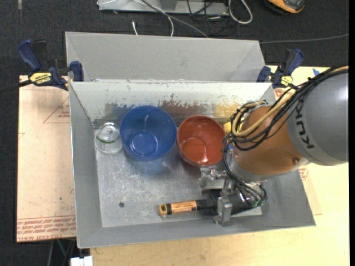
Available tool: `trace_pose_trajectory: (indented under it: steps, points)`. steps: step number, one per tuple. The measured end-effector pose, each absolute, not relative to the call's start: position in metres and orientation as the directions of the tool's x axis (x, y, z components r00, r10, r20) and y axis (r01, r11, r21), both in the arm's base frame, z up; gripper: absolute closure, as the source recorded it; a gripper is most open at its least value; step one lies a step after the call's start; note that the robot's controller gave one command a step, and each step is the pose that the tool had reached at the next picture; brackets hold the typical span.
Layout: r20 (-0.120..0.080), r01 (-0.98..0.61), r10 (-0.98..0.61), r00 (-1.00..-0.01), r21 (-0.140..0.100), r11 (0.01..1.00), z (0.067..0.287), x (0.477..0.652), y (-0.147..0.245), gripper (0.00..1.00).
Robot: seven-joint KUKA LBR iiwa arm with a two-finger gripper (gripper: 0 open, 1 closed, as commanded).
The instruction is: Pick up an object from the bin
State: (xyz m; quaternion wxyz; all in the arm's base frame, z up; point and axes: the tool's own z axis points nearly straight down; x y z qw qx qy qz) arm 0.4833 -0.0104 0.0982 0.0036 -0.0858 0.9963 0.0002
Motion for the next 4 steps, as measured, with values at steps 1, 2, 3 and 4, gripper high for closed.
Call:
trace_pose_trajectory:
  steps: [1, 2, 3, 4]
  points:
    - [-0.011, -0.147, -0.147, -0.989, 0.000, 0.989, 0.091, 0.513, -0.049, 1.00]
    - [-0.011, -0.147, -0.147, -0.989, 0.001, 0.989, 0.091, 0.513, -0.049, 1.00]
    - [0.000, -0.152, -0.152, -0.988, 0.003, 0.988, 0.117, 0.510, -0.048, 1.00]
    - [-0.003, -0.449, -0.449, -0.893, 0.003, 0.893, 0.095, 0.545, -0.056, 1.00]
